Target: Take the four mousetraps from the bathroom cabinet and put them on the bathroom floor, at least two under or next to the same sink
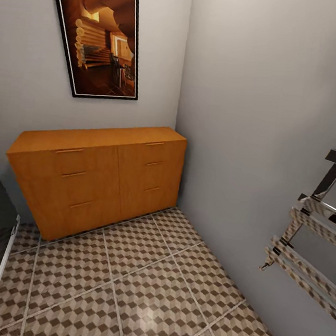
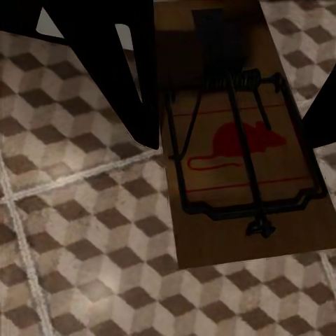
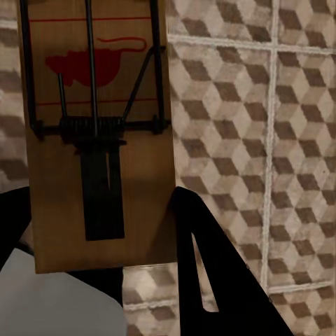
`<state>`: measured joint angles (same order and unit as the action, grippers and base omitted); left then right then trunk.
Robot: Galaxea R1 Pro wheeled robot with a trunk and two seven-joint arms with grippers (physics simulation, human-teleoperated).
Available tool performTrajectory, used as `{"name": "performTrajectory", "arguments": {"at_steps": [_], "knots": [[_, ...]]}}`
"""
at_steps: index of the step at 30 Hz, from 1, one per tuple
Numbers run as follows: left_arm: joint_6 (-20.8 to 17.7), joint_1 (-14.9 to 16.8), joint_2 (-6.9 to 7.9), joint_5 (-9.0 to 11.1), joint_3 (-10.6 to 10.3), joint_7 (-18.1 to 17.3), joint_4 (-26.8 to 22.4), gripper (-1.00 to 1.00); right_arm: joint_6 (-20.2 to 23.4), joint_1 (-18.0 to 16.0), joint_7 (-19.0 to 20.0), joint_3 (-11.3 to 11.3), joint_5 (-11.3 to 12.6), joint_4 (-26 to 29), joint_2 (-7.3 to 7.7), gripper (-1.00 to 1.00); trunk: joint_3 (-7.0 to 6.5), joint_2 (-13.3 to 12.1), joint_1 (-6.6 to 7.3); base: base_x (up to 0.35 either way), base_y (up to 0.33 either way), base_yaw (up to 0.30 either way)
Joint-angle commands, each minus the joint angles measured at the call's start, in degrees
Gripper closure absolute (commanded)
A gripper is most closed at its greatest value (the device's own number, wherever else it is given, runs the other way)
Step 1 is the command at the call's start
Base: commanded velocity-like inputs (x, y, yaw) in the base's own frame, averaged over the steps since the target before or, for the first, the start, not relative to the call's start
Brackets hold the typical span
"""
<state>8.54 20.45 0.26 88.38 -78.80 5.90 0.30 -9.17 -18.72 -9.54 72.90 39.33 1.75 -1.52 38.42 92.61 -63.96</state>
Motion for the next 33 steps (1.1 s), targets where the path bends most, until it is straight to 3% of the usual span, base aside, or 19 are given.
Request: {"name": "performTrajectory", "arguments": {"at_steps": [1,33], "knots": [[0.07,0.02,0.00,0.13,-0.48,0.25,-0.04,1.00,-0.14,-0.01,-0.12,0.49,0.59,0.01,-0.02,1.00,0.06,0.02,0.01,0.000,0.000,0.275],[0.07,0.02,0.00,0.13,-0.48,0.25,-0.05,1.00,-0.14,0.35,-0.12,0.49,0.48,0.10,-0.20,1.00,1.26,0.02,0.01,0.000,0.000,0.275]]}}
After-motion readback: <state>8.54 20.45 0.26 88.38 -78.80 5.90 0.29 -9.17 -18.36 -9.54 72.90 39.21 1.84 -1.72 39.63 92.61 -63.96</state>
